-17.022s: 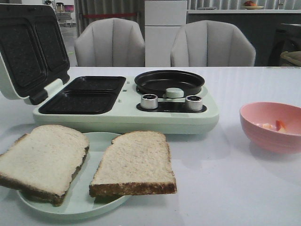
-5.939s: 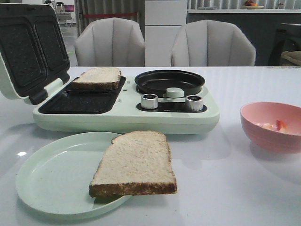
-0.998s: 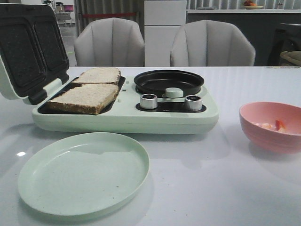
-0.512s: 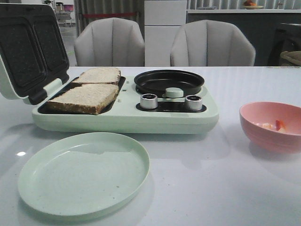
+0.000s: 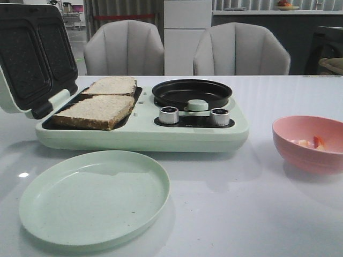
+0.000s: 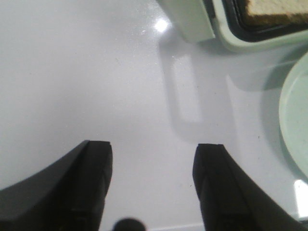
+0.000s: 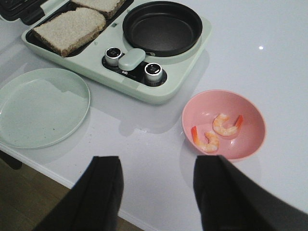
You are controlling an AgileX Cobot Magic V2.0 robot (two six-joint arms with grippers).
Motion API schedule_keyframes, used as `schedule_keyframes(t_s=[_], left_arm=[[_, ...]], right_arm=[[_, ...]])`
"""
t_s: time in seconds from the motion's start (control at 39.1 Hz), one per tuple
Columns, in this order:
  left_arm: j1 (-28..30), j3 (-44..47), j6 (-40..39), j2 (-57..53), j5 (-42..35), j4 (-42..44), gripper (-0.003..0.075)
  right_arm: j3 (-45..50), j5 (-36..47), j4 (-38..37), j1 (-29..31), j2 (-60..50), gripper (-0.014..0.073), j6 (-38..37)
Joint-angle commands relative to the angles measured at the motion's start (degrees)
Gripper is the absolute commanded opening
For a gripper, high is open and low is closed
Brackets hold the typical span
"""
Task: Make breakfast with bread and shrimp
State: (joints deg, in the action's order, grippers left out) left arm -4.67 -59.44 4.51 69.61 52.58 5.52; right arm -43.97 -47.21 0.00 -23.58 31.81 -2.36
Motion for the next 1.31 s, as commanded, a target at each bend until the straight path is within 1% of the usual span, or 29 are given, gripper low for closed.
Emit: schedule_keyframes(t_s=[0.0, 0.1, 0.26, 0.41, 0.49, 0.61, 0.82, 0.92, 0.97, 1.05, 1.1, 1.28], left_arm=[[5.6, -5.2, 5.1, 3.2, -3.8, -8.8, 0.0389], [10.0, -8.7, 8.6, 7.8, -3.5, -15.0, 0.0306], [13.4, -13.8, 8.6, 13.0, -4.6, -13.9, 0.0184], [14.9, -18.8, 8.6, 16.6, -8.5, -14.1, 0.0099], [14.9, -20.8, 8.6, 18.1, -10.8, -15.0, 0.0098], [14.9, -23.2, 8.5, 20.5, -14.8, -19.3, 0.0098], [14.8, -23.9, 8.5, 24.4, -22.1, -31.7, 0.0098], [14.7, -24.4, 8.5, 25.4, -22.7, -37.6, 0.0098], [14.1, -24.9, 8.8, 25.4, -22.6, -37.9, 0.0098], [12.7, -25.2, 13.3, 25.4, -22.4, -37.6, 0.0098], [11.3, -25.7, 14.8, 25.4, -22.2, -37.6, 0.0098], [6.6, -26.2, 14.8, 25.4, -22.3, -37.6, 0.0098]], right_arm=[[-1.5, 4.3, -0.6, 0.0, 0.1, 0.0454, 0.2], [-1.5, 4.3, -0.6, 0.0, 0.1, 0.0454, 0.2], [-1.5, 4.3, -0.6, 0.0, 0.1, 0.0454, 0.2], [-1.5, 4.3, -0.6, 0.0, 0.1, 0.0454, 0.2], [-1.5, 4.3, -0.6, 0.0, 0.1, 0.0454, 0.2], [-1.5, 4.3, -0.6, 0.0, 0.1, 0.0454, 0.2], [-1.5, 4.3, -0.6, 0.0, 0.1, 0.0454, 0.2], [-1.5, 4.3, -0.6, 0.0, 0.1, 0.0454, 0.2], [-1.5, 4.3, -0.6, 0.0, 0.1, 0.0454, 0.2], [-1.5, 4.3, -0.6, 0.0, 0.1, 0.0454, 0.2], [-1.5, 4.3, -0.6, 0.0, 0.1, 0.0454, 0.2], [-1.5, 4.3, -0.6, 0.0, 0.1, 0.0454, 0.2]])
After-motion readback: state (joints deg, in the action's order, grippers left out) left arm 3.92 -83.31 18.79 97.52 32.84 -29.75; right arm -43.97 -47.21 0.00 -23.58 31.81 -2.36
